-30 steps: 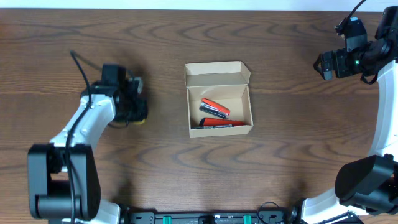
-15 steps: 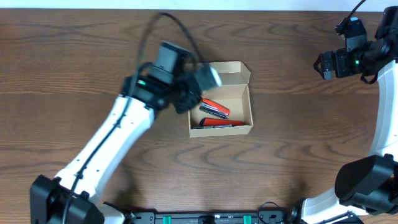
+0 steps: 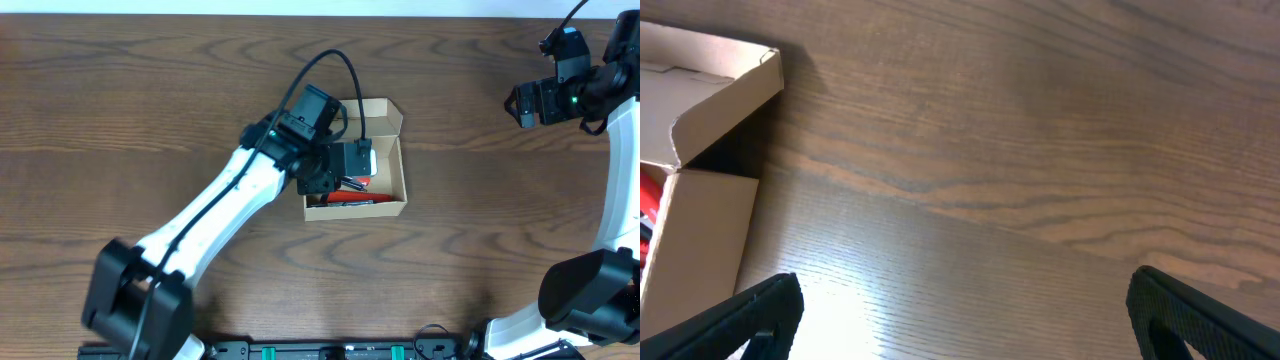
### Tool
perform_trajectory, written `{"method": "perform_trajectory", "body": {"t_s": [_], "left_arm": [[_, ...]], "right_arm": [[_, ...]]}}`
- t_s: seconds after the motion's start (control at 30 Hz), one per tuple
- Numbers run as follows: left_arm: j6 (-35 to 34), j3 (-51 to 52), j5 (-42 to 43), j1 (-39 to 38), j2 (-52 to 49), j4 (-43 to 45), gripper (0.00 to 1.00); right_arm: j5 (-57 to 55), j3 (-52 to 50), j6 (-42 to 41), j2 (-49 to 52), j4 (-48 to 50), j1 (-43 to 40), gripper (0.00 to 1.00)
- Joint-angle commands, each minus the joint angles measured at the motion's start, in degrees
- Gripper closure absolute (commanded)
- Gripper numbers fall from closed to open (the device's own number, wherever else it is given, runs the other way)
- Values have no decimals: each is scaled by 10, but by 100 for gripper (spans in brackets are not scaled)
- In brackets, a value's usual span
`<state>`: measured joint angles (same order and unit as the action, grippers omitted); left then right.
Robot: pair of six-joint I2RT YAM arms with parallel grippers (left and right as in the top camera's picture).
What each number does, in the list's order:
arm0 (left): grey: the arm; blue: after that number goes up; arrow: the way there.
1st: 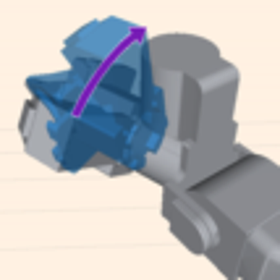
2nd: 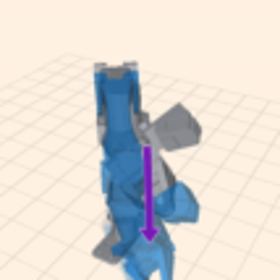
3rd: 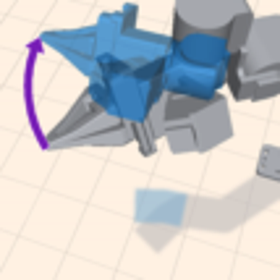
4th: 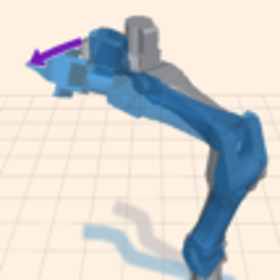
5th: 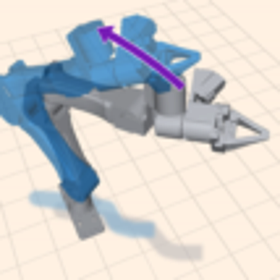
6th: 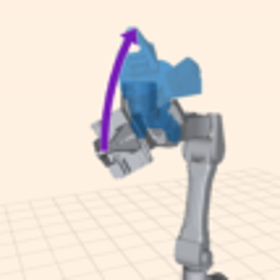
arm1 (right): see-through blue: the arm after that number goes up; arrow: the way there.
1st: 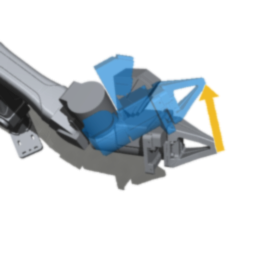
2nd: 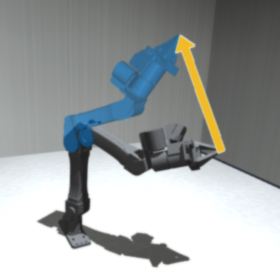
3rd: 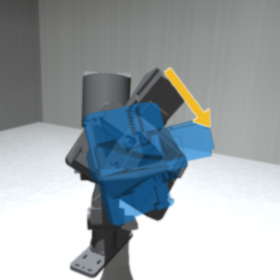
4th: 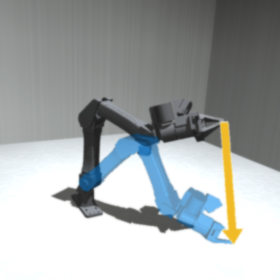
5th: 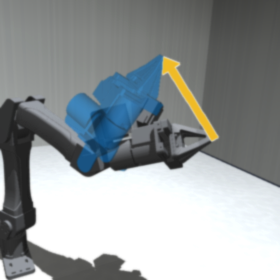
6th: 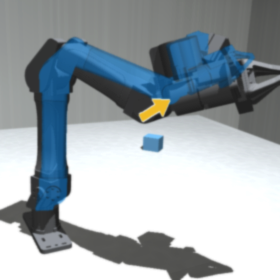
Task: Pack container
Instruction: 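Carry the tape roll into the box and release it, then withdraw the left gripper and bring both grippers to the box lid flaps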
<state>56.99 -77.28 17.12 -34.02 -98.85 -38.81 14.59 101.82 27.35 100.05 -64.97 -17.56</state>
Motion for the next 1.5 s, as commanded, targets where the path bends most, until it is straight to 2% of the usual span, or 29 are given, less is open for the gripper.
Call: {"method": "perform_trajectory", "body": {"t_s": [0.0,0.27,0.37,0.43,0.5,0.63,0.87,1.0,1.13,1.17,1.2,1.27,1.3,1.33,1.37,1.4,1.47], "left_arm": [[13,-2,-6,-2,-39,-3,94],[11,-2,-6,-2,-114,-3,93],[7,-2,-6,-2,-129,-1,81],[7,-2,-6,-2,-141,-1,79],[2,-2,-8,-2,-151,-1,68],[-9,-2,-10,-2,-154,0,57],[-53,-64,-47,-2,-128,-12,55],[-81,-143,-64,-2,-111,-68,45],[-154,-222,-121,3,-97,-134,9],[-181,-236,-135,6,-94,-146,5],[-222,-254,-156,11,-91,-160,5],[-256,-282,-176,24,-86,-187,2],[-257,-296,-176,34,-83,-204,16],[-258,-309,-176,46,-80,-223,35],[-269,-319,-175,59,-76,-235,45],[-294,-325,-175,73,-71,-240,46],[-341,-327,-163,107,-57,-240,51]], "right_arm": [[7,-3,-5,-5,0,-6,1],[7,-3,-5,-5,0,-6,1],[7,-3,-5,-5,0,-6,1],[7,-3,-6,-5,0,-6,1],[7,-3,-6,-5,0,-6,1],[7,-3,-6,-5,0,-6,1],[7,-3,-5,-5,0,-6,1],[7,-3,-5,-5,-2,-6,1],[16,-3,-5,-5,1,-6,1],[27,-3,-5,-5,3,-6,1],[42,-3,-5,-5,6,-6,1],[67,-3,-5,-5,12,-6,1],[77,-3,-5,-5,14,-6,1],[85,-3,-6,-5,14,-6,1],[92,-3,-7,-5,14,-6,7],[101,-3,-17,-5,14,-6,17],[114,-3,-30,-5,13,-6,73]]}}
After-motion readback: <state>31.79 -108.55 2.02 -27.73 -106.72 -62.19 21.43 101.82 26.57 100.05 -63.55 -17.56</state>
